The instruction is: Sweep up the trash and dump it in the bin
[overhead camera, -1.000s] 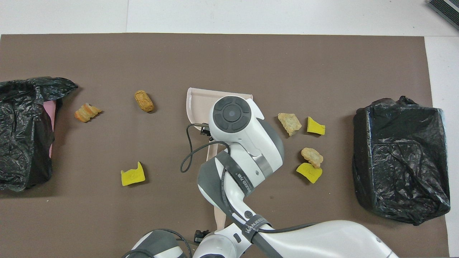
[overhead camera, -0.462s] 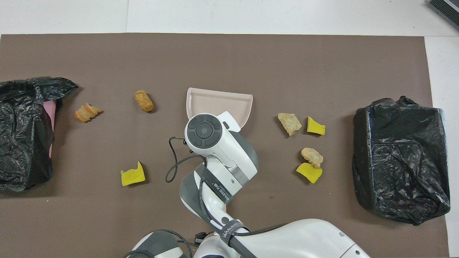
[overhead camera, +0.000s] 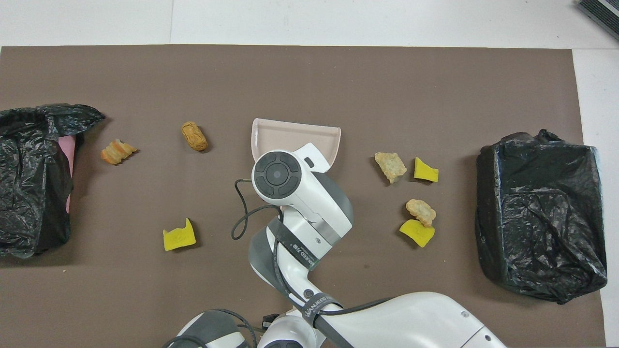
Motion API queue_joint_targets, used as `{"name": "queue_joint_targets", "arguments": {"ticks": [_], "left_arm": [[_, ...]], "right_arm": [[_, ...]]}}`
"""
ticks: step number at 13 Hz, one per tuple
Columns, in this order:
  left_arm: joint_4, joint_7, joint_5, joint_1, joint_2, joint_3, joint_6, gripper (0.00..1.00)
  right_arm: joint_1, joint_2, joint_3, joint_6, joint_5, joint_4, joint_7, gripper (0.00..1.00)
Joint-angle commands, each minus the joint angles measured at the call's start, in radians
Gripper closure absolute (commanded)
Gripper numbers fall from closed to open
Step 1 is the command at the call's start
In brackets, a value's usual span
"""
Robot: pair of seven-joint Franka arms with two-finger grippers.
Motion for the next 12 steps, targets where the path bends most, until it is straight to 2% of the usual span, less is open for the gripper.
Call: {"name": "queue_joint_targets", "arguments": {"ticks": [1,4,5,7,10,12], "left_arm": [[-0.018,-0.004,-0.019,-0.008,-0.017,0.011,-0.012,1.00],[0.000,-0.006,-0.019,0.039,-0.002,0.014,-0.033,1.00],[0.008,-0.003,-0.019,0.059,-0.010,0.016,-0.058,1.00],[0.067,0.005,-0.017,0.141,-0.013,0.017,-0.183,1.00],[0.113,0.007,0.010,0.254,-0.016,0.022,-0.233,1.00],[0.161,0.016,0.075,0.335,-0.027,0.020,-0.329,1.00]], "right_arm": [[-0.033,-0.017,0.007,0.011,-0.020,0.001,0.029,1.00],[-0.047,-0.034,0.007,0.003,-0.023,0.000,-0.019,1.00],[-0.059,-0.034,0.007,0.000,-0.021,0.000,-0.098,1.00],[-0.074,-0.035,0.007,-0.005,-0.020,-0.008,-0.325,1.00],[-0.114,-0.035,0.009,-0.018,-0.010,-0.023,-0.700,1.00],[-0.127,-0.037,0.009,-0.032,-0.009,-0.028,-0.938,1.00]]}}
